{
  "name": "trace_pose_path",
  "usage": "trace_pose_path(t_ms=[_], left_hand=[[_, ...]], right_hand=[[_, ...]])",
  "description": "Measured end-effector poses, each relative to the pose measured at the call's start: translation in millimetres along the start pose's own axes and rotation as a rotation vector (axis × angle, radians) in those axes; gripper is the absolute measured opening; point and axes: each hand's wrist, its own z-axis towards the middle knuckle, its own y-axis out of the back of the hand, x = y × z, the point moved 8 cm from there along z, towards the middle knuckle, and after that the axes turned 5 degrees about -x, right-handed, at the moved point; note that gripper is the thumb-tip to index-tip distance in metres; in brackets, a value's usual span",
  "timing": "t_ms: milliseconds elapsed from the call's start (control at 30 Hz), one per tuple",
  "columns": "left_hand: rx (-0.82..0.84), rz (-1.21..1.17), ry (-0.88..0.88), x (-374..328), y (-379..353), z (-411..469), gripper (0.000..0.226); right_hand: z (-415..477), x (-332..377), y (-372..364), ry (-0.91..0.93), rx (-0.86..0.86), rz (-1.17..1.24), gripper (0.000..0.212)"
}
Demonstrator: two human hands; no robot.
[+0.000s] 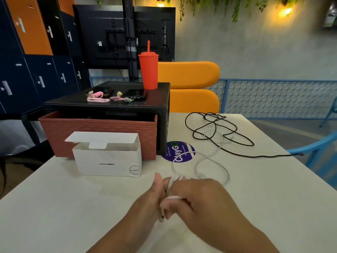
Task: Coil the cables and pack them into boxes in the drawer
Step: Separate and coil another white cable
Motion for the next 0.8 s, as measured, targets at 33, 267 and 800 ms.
trace_pose_path(t_ms=[33,267,800], left_hand=[[0.033,0.029,-0.033,2,1,-4,0.095],[0.029,-0.131,-0.069,-12,4,-10,0.041],[-0.101,-0.533,-0.114,-30,35,-6,0.036]], right_hand=[[0,-9,2,-0.059,-0.036,0.041,0.016],[-8,-53,24,-0.365,-0.300,0.152,0.030],[-12,-90,43,-0.307,-0.477,-0.122,0.024]])
